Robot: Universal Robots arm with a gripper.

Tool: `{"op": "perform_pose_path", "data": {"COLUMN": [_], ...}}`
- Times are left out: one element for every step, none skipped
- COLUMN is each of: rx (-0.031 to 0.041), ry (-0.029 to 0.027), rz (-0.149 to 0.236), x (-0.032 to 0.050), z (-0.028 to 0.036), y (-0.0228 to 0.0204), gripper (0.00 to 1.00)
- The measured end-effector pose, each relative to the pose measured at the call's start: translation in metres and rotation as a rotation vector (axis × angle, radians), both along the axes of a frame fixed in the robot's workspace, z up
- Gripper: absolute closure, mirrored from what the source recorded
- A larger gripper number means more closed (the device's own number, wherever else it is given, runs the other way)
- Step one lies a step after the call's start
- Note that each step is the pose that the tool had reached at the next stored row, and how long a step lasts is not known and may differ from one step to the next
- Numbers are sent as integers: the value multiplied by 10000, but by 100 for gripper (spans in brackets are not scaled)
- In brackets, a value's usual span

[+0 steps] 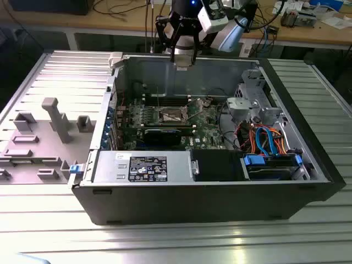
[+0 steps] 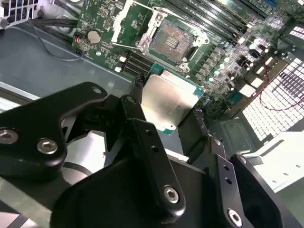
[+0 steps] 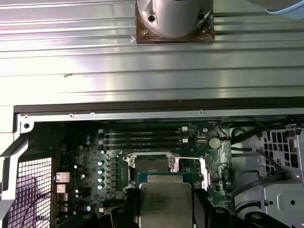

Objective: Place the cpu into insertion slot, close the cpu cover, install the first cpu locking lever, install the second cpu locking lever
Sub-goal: 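Place the cpu into insertion slot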

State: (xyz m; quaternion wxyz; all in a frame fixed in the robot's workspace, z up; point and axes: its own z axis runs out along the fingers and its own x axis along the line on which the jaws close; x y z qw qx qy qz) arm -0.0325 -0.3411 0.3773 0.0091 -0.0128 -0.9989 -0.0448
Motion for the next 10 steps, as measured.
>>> {"op": "perform_pose_path", "data": {"rx": [0,0,-3,-6,-7,-8,-6,-7,-6,-7], "ry": [0,1,0,0,1,1,0,0,0,0], "rz": [0,-5,-87,-179,-271,-456,-541,-544,-544,-544], "x": [0,0,0,1,1,0,0,0,0,0], "z": [0,0,-1,-1,-2,-3,-5,-4,-4,-4], "y": [0,-1,-4,-5,-5,-5,-5,-5,-5,-5], "gripper": [45,45,45,45,45,45,45,45,45,45]}}
